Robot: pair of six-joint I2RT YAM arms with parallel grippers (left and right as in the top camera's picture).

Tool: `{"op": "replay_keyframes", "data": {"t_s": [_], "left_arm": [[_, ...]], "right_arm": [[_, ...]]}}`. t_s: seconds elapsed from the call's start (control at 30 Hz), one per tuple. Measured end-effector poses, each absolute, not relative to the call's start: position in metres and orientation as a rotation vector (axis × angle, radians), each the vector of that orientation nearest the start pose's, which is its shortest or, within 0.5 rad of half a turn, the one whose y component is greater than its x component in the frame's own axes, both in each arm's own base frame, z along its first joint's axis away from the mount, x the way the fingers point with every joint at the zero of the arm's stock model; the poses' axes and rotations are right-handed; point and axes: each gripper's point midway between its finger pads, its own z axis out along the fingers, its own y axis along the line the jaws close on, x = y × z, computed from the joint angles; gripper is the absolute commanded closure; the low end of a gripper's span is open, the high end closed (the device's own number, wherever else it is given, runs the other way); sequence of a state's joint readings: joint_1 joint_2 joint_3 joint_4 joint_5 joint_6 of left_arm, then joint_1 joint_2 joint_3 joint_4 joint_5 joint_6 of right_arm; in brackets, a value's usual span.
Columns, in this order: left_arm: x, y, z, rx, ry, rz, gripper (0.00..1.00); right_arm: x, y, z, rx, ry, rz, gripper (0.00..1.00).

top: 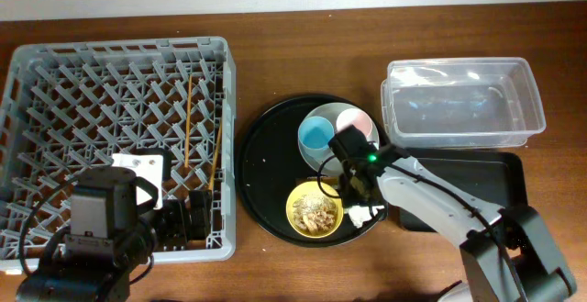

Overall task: Sort waste into correct bins and load items into the dishwasher rack
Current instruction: 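Grasp the crumpled white tissue with the right gripper and drop it in the clear bin, then grasp the snack wrapper with the right gripper and drop it in the clear bin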

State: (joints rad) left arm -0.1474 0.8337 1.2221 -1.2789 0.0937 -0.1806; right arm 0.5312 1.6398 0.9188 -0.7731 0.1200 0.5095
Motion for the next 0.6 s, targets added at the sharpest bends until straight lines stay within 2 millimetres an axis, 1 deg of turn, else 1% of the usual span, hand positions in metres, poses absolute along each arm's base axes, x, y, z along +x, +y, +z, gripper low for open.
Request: {"op": "replay_keyframes", "data": {"t_s": [0.03, 0.1, 0.13, 0.17, 0.2, 0.23, 0.27, 0.3, 0.33, 0.37, 0.4, 0.43, 0.47, 0.5, 0.53, 0.57, 0.6], "left_arm": [[0.196, -0.045, 0.267, 0.000, 2.474, -0.257, 0.01], [0.196, -0.045, 0.267, 0.000, 2.474, -0.257, 0.01], [0.196, -0.045, 0.267, 0.000, 2.474, -0.257, 0.01], [0.196, -0.045, 0.267, 0.000, 2.474, -0.257, 0.01], [0.196, -0.045, 0.266, 0.000, 2.477, -0.257, 0.01], [0.196, -0.045, 0.266, 0.000, 2.474, -0.257, 0.01], [0.196, -0.045, 0.266, -0.001, 2.473, -0.257, 0.01], [0.196, -0.045, 0.266, -0.001, 2.473, -0.257, 0.01], [0.196, -0.045, 0.266, 0.000, 2.475, -0.257, 0.01], [0.196, -0.045, 0.266, -0.001, 2.475, -0.257, 0.01], [0.196, -0.045, 0.266, -0.001, 2.474, -0.257, 0.01], [0.197, -0.045, 0.267, -0.001, 2.472, -0.257, 0.01], [0.196, -0.045, 0.267, 0.000, 2.473, -0.257, 0.01], [0.196, -0.045, 0.267, -0.001, 2.474, -0.257, 0.01], [0.196, -0.045, 0.266, -0.002, 2.475, -0.256, 0.01], [0.196, -0.045, 0.266, -0.001, 2.474, -0.257, 0.01], [0.196, -0.045, 0.267, -0.001, 2.473, -0.257, 0.00]], "right_arm": [[0.245, 0.120, 0.011, -0.031, 3.035, -0.117, 0.83], [0.242, 0.121, 0.010, -0.033, 3.051, -0.105, 0.96], [0.235, 0.120, 0.010, -0.028, 3.081, -0.106, 0.96], [0.224, 0.114, 0.017, -0.040, 3.138, -0.155, 0.96], [0.228, 0.113, 0.041, -0.036, 3.152, -0.187, 0.96], [0.248, 0.117, 0.077, -0.022, 3.098, -0.182, 0.96], [0.279, 0.122, 0.120, 0.015, 2.978, -0.126, 0.96], [0.295, 0.117, 0.147, 0.061, 2.912, -0.116, 0.96], [0.337, 0.092, 0.182, 0.214, 2.751, -0.102, 0.96], [0.349, 0.070, 0.187, 0.301, 2.706, -0.133, 0.96], [0.363, 0.044, 0.188, 0.407, 2.659, -0.149, 0.94], [0.373, 0.016, 0.185, 0.512, 2.632, -0.175, 0.92], [0.386, -0.022, 0.170, 0.649, 2.610, -0.217, 0.55], [0.394, -0.035, 0.163, 0.693, 2.595, -0.227, 0.09], [0.405, -0.056, 0.144, 0.771, 2.588, -0.247, 0.02], [0.409, -0.065, 0.137, 0.793, 2.585, -0.256, 0.01], [0.408, -0.070, 0.136, 0.783, 2.594, -0.266, 0.01]]}}
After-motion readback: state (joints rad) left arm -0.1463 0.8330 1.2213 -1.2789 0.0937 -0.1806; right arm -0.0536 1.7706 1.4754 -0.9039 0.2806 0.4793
